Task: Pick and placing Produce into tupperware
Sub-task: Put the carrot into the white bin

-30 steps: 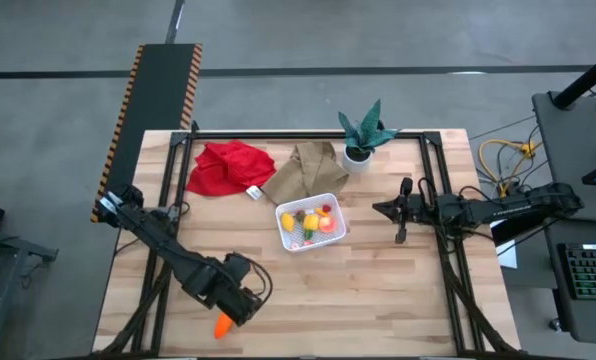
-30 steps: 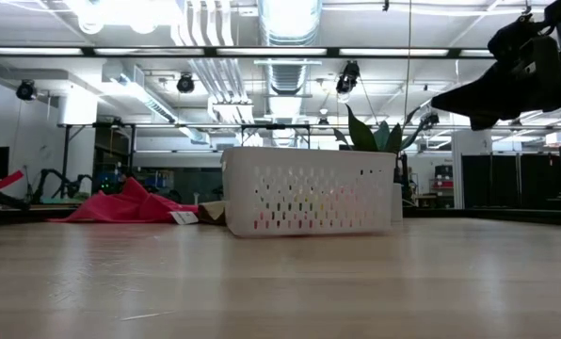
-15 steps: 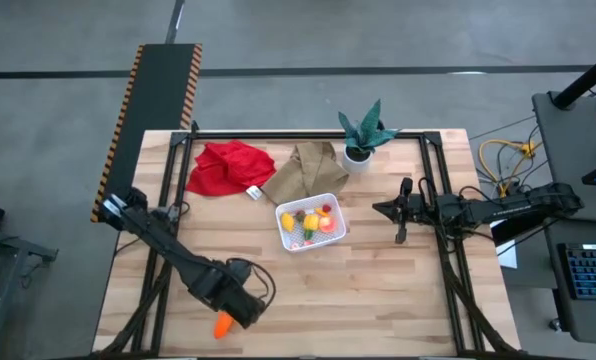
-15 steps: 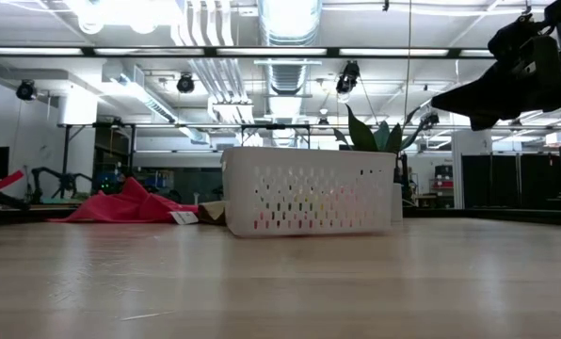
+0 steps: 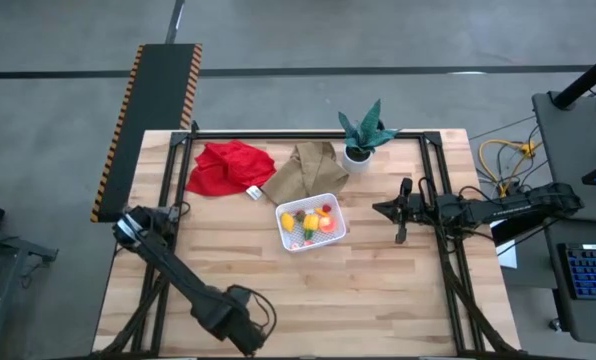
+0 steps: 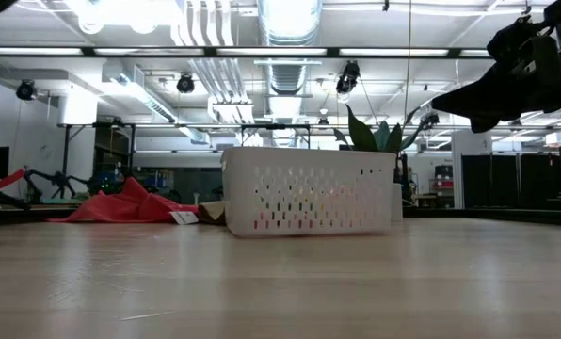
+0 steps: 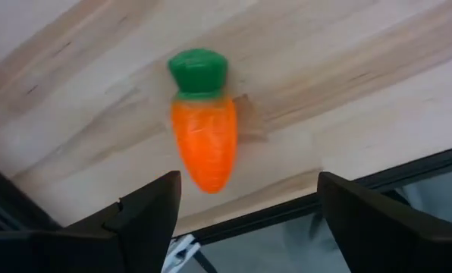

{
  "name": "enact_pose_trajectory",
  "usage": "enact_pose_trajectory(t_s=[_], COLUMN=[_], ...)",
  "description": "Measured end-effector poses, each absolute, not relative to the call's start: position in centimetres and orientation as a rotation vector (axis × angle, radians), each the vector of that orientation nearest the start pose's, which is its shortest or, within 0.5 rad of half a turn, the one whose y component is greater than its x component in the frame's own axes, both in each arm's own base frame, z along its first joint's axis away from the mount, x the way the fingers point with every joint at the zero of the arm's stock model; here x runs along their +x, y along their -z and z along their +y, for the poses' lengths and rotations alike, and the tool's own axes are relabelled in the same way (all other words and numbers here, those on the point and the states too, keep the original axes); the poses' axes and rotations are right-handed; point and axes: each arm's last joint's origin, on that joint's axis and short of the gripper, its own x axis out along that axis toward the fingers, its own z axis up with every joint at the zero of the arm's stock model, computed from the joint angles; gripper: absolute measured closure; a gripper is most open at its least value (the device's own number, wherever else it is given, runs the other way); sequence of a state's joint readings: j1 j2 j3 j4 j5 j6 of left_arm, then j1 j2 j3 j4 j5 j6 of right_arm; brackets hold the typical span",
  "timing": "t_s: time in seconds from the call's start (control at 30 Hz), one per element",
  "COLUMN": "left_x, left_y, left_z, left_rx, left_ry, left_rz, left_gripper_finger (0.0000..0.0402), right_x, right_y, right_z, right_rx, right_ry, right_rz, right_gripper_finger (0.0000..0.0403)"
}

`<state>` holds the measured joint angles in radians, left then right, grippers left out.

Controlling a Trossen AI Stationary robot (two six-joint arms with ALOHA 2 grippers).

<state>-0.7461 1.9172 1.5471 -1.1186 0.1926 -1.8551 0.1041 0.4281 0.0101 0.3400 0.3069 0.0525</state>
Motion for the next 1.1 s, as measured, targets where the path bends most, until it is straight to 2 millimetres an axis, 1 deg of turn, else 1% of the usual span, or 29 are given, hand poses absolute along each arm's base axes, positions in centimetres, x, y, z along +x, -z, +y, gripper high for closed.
enact_pose_trajectory(t_s=[0.1, 0.27, 0.63, 0.83, 1.1], left_x=[26.1, 25.7, 24.2, 24.1, 24.1], left_y=[-22.3, -22.1, -19.8, -18.4, -16.1], left_z=[-25.7, -26.1, -26.1, -26.0, -26.0], left_rx=[-0.976, -0.968, -0.910, -0.917, -0.977], left_ry=[-0.795, -0.805, -0.878, -0.854, -0.778], left_rz=[1.557, 1.516, 1.542, 1.522, 1.496], left_gripper_finger=[0.0107, 0.0107, 0.0107, 0.0107, 0.0107], right_x=[12.3, 12.3, 12.3, 12.3, 12.3], right_y=[-16.1, -16.0, -15.6, -15.6, -15.6], right_z=[0.4, 0.4, 0.4, 0.4, 0.4], right_rx=[0.036, 0.035, 0.027, 0.027, 0.027], right_ry=[0.204, 0.205, 0.205, 0.205, 0.205], right_rz=[0.071, 0.079, 0.120, 0.119, 0.119], right_gripper_finger=[0.0394, 0.0394, 0.0394, 0.0394, 0.0394])
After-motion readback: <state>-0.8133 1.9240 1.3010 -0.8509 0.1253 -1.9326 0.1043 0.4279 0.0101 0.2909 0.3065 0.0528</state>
